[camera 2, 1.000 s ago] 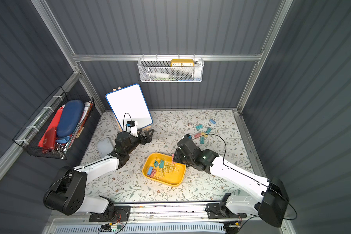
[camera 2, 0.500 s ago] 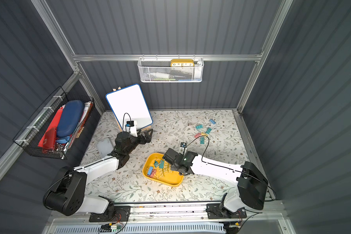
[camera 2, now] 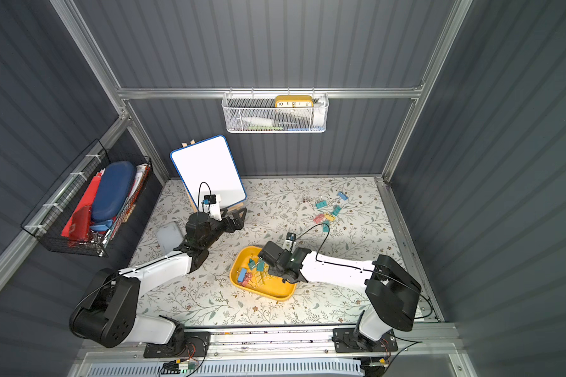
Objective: Put the binder clips in the storage box
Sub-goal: Place the binder clip in the storage box.
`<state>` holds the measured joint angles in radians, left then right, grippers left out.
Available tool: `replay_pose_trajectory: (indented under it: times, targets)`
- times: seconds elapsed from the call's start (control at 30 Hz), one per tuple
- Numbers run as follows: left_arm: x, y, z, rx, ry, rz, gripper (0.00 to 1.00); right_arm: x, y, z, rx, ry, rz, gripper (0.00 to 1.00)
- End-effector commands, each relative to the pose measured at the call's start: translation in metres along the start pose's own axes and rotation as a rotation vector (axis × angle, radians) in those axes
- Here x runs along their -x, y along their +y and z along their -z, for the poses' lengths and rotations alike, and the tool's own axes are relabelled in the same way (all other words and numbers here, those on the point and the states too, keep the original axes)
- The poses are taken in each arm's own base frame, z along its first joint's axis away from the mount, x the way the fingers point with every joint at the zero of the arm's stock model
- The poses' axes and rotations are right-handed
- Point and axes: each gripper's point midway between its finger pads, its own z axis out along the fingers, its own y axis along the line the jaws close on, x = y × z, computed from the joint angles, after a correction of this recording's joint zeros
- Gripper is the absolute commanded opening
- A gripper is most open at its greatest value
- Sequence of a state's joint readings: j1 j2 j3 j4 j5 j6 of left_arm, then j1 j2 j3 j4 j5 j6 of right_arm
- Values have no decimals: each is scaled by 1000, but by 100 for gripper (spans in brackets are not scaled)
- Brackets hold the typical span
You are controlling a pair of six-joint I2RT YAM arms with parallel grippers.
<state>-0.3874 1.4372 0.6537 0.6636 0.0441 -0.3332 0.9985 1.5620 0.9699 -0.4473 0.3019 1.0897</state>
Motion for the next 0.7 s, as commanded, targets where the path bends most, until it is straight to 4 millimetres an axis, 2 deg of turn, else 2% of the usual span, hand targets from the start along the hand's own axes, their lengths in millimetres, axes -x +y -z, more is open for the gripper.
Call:
replay_pose_trajectory:
  times: [0.0,0.23,0.37,0.43,0.53,0.67]
  targets:
    - [6,-2,0,0,-9,8,99,-2,4,-4,44,-5,-59,0]
    - [4,-1,-1,3,-5,8,99,-7,-6,-11,6,3,-63,2]
    - [4,-1,0,2,-5,8,99,-3,-10,-4,3,-17,-58,24]
    - [6,-1,0,3,-10,7,99,8,-10,7,-2,-58,-37,29]
    - [6,-1,1,5,-11,8,99,37,-14,29,-31,-173,9,36]
    - [5,0,-1,6,-8,6,99,91,-24,48,-57,-285,46,40]
